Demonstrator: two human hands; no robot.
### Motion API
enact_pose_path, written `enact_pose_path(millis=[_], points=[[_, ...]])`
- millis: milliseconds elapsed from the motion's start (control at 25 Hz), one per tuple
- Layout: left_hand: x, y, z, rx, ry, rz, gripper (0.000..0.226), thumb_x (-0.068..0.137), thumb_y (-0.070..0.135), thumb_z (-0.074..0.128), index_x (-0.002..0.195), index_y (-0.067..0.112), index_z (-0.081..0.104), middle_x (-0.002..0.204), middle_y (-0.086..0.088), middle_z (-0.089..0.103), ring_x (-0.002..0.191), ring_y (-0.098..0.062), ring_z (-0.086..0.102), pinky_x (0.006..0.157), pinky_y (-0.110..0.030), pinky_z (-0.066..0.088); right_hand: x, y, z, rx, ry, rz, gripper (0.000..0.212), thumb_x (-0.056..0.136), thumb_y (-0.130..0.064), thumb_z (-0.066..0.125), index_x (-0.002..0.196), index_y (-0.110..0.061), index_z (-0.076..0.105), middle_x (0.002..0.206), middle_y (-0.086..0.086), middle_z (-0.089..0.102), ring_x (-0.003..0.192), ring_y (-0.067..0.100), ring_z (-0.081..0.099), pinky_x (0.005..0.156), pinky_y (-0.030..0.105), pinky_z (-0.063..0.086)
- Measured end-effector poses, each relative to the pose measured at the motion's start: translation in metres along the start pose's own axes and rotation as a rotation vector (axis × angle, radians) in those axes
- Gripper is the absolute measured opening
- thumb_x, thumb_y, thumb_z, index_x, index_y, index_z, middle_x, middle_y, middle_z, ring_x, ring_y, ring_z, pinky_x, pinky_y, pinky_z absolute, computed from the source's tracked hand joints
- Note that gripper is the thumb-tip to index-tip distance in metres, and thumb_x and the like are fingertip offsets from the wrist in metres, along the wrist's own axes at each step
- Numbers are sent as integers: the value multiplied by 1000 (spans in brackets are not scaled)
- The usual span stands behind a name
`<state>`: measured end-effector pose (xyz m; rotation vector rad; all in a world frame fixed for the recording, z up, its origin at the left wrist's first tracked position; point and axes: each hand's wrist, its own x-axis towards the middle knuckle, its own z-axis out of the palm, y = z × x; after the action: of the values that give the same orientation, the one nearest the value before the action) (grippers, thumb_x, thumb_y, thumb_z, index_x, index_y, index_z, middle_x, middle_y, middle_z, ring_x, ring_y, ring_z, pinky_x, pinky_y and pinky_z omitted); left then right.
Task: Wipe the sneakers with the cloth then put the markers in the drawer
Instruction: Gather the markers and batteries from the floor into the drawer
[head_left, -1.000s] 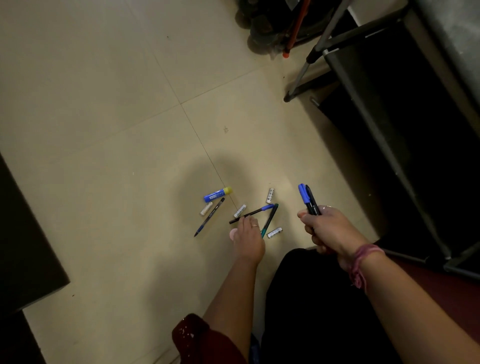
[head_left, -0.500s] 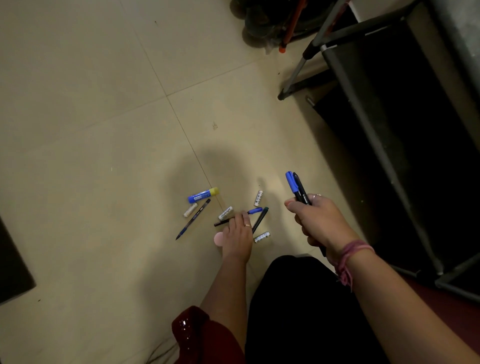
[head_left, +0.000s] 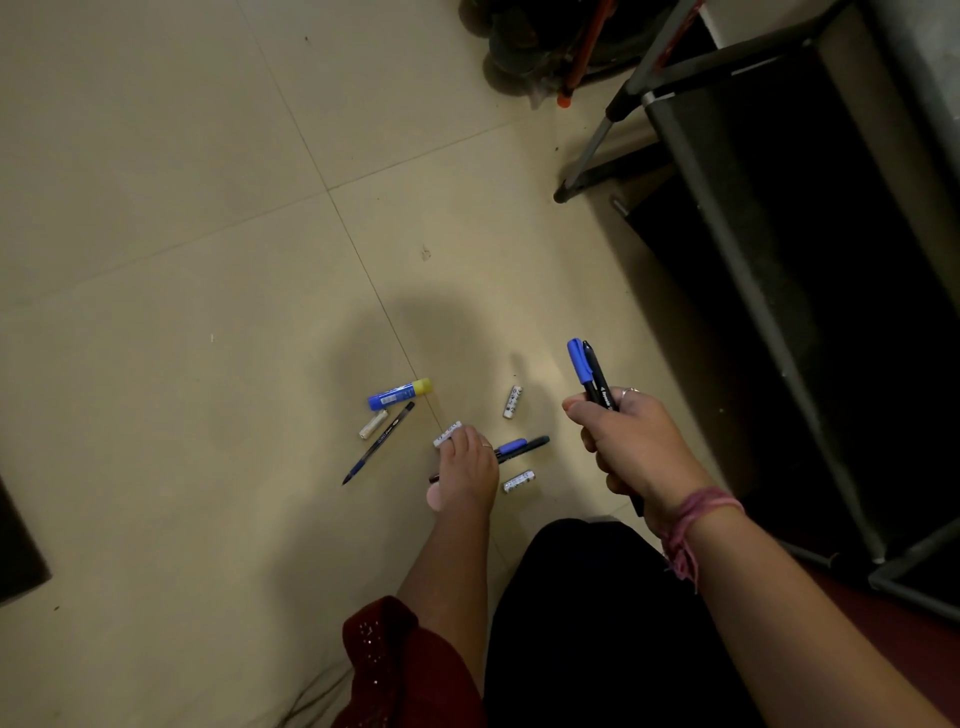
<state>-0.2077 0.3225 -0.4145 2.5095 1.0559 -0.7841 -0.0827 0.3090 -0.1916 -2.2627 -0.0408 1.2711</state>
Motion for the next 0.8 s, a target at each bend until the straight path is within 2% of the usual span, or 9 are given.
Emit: enact_pose_path(millis=[160, 240, 280, 320, 360, 400, 480, 680, 800], points=[[1, 6, -11, -141, -40, 15, 33, 93, 11, 28, 111, 7, 56, 113, -12, 52, 106, -26, 49, 88, -36, 36, 0, -1, 3, -8, 6, 2, 24, 90, -25, 56, 98, -4, 60, 61, 1, 45, 45, 11, 30, 39, 22, 24], [-1, 5, -27, -290, -109, 28, 38, 79, 19, 31, 87, 12, 67, 87, -6, 58, 82, -21, 57, 74, -32, 40, 1, -2, 2, 4, 9, 4, 26, 90, -25, 56, 100, -2, 59, 60, 1, 45, 44, 11, 30, 39, 21, 24], [1, 5, -28, -345, -135, 14, 37, 75, 22, 33, 81, 12, 68, 80, -5, 57, 74, -20, 58, 69, -30, 43, 1, -2, 1, 9, 10, 6, 26, 90, -26, 56, 101, -2, 59, 61, 0, 45, 44, 10, 30, 39, 20, 24], [-1, -1, -35, -479, -191, -9, 33, 77, 20, 36, 86, 9, 65, 81, -6, 57, 74, -22, 58, 67, -30, 45, 1, -3, 1, 11, 9, 9, 26, 90, -26, 56, 102, -3, 59, 61, 0, 46, 44, 10, 30, 39, 20, 24], [-4, -7, -35, -580, -127, -42, 25, 83, 14, 39, 96, 8, 60, 85, -9, 55, 76, -24, 57, 67, -33, 46, 0, -3, 1, 12, 8, 12, 25, 90, -26, 56, 102, -4, 59, 61, 0, 46, 44, 10, 30, 39, 20, 25], [-5, -16, -30, -673, -60, -64, 18, 87, 10, 41, 102, 10, 52, 86, -10, 54, 75, -26, 55, 64, -34, 44, 0, -4, 1, 16, 8, 13, 25, 90, -25, 56, 102, -4, 59, 61, 0, 46, 44, 10, 30, 39, 20, 24], [-12, -40, -27, -837, -62, -103, 19, 91, 12, 46, 108, 21, 45, 78, -7, 52, 67, -22, 50, 55, -31, 37, 0, -4, 1, 20, 13, 9, 25, 90, -25, 56, 102, -4, 59, 61, 0, 46, 44, 10, 30, 39, 20, 24], [-40, -117, 3, -713, 131, -399, 24, 97, 31, 50, 114, 14, 46, 73, 1, 52, 72, -28, 58, 58, -30, 36, -1, -3, 3, 24, 16, 0, 26, 89, -24, 56, 103, -2, 59, 61, 0, 45, 45, 10, 29, 39, 19, 23], [-43, -139, 20, -648, 66, -518, 23, 97, 32, 48, 112, 15, 44, 74, 0, 55, 67, -23, 53, 59, -31, 39, -2, -2, 5, 18, 10, -3, 26, 89, -24, 56, 103, -3, 59, 61, 0, 46, 45, 10, 30, 39, 20, 24]])
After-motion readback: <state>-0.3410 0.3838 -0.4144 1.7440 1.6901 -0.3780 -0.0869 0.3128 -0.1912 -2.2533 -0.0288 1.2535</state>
